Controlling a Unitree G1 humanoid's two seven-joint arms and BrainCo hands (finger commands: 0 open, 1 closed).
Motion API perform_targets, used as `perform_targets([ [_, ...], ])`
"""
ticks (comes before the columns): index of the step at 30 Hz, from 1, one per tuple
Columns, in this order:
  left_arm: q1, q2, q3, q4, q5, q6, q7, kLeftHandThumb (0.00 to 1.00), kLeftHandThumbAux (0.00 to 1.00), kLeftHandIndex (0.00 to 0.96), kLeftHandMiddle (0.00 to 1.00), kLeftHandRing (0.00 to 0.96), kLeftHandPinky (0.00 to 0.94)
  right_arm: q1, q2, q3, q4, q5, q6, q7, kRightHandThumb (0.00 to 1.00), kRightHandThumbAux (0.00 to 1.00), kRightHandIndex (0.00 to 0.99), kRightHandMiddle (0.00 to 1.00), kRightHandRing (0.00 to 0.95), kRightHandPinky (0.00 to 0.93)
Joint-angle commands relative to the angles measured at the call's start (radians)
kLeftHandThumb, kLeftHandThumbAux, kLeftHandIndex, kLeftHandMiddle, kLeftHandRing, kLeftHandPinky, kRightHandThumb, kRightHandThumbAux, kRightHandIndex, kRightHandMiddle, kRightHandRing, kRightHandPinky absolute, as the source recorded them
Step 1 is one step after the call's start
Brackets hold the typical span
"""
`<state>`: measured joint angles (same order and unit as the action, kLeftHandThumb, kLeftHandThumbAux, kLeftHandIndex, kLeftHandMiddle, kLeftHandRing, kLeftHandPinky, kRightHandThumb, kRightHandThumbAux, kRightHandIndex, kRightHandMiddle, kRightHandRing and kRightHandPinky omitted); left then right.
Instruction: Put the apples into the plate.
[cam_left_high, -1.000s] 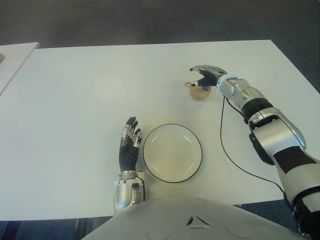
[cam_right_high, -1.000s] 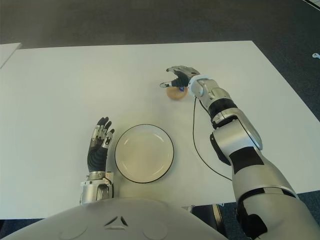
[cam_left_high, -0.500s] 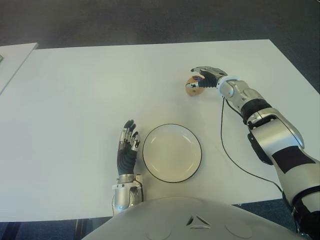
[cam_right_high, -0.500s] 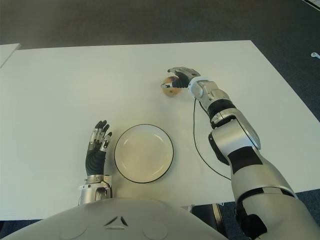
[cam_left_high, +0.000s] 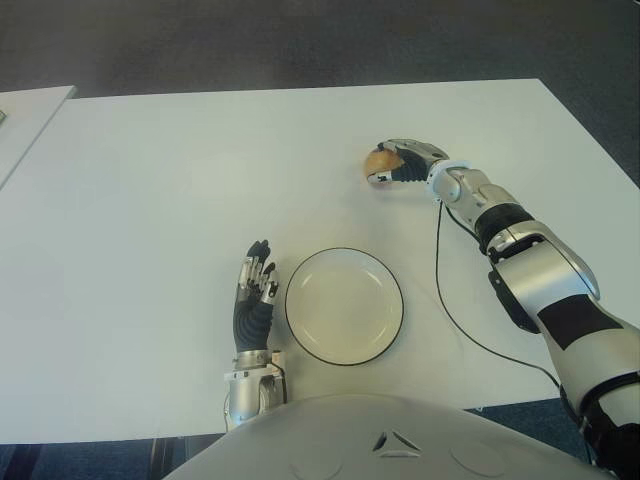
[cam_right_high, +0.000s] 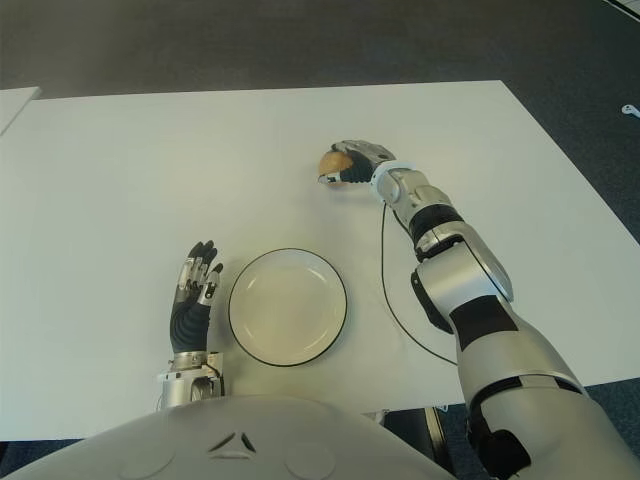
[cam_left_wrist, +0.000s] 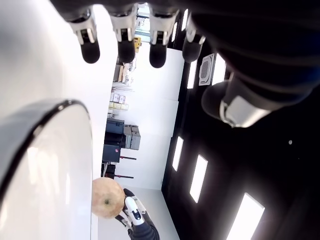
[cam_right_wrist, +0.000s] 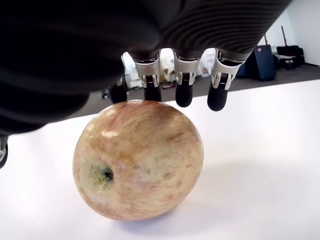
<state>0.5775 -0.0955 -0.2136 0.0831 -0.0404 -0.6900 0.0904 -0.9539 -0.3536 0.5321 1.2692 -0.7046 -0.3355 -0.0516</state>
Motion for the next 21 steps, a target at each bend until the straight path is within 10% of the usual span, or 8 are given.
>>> perform_targets([
  [1,0.021,-0.027,0.008,0.016,-0.002,-0.021,0.002,0.153,0.479,0.076,0.086,0.069,0.07,0.034,0.016,0.01,0.027,-0.006,0.01,-0.02,0.139,0.285,0.0,0.0,0.0,0.0],
  [21,0.054,-0.023,0.007,0.018,0.047,-0.045,0.015,0.139,0.481,0.057,0.075,0.06,0.073,0.054,0.029,0.009,0.05,-0.002,0.028,-0.042,0.126,0.283,0.0,0.0,0.0,0.0],
])
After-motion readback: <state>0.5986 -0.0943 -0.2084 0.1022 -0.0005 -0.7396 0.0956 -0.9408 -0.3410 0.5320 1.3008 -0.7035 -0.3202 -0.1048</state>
